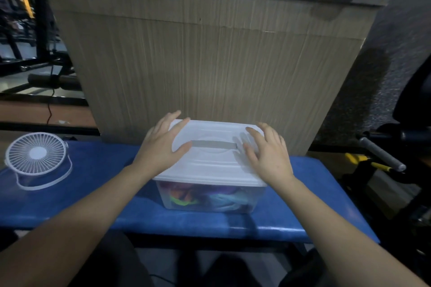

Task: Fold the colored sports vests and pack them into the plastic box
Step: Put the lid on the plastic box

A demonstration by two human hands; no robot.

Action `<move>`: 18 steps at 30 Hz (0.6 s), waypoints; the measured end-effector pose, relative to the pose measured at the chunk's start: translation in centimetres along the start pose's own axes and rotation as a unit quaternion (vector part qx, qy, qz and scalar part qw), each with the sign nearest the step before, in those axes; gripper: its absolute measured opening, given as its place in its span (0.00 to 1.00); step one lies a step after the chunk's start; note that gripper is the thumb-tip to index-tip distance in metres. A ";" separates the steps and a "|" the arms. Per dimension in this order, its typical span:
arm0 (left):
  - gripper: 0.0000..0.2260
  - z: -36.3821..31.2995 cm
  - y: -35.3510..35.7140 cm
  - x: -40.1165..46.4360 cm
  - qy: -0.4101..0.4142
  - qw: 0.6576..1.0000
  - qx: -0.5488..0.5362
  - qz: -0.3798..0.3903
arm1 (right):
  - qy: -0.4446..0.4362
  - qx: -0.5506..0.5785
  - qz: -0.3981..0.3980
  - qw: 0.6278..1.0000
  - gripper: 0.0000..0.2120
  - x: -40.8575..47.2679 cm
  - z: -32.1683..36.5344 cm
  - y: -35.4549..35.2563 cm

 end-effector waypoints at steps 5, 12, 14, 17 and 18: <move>0.45 0.0 0.7 0.0 -0.021 0.988 0.020 0.150 | -0.067 0.066 0.101 0.991 0.33 -0.2 0.1 0.0; 0.50 0.1 1.0 0.9 -0.038 0.977 0.039 0.208 | -0.078 0.020 0.263 0.961 0.28 1.0 0.3 0.8; 0.46 0.2 1.1 1.0 -0.035 0.975 0.038 0.215 | -0.073 0.028 0.262 0.962 0.27 1.1 0.2 0.8; 0.32 -0.1 1.0 1.0 -0.029 0.976 0.050 0.210 | -0.071 0.038 0.258 0.963 0.26 1.0 0.3 0.6; 0.30 -0.2 0.8 0.9 -0.024 0.976 0.057 0.208 | -0.072 0.042 0.253 0.964 0.26 1.0 0.4 0.5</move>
Point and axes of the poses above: each hand's wrist, its own x-axis towards the middle knuckle, its own y-axis out of the palm, z = x × y, the point moved 3 cm from there along x, towards the middle knuckle, and after that the axes turned 10 degrees about -x, right-handed, at the moved point
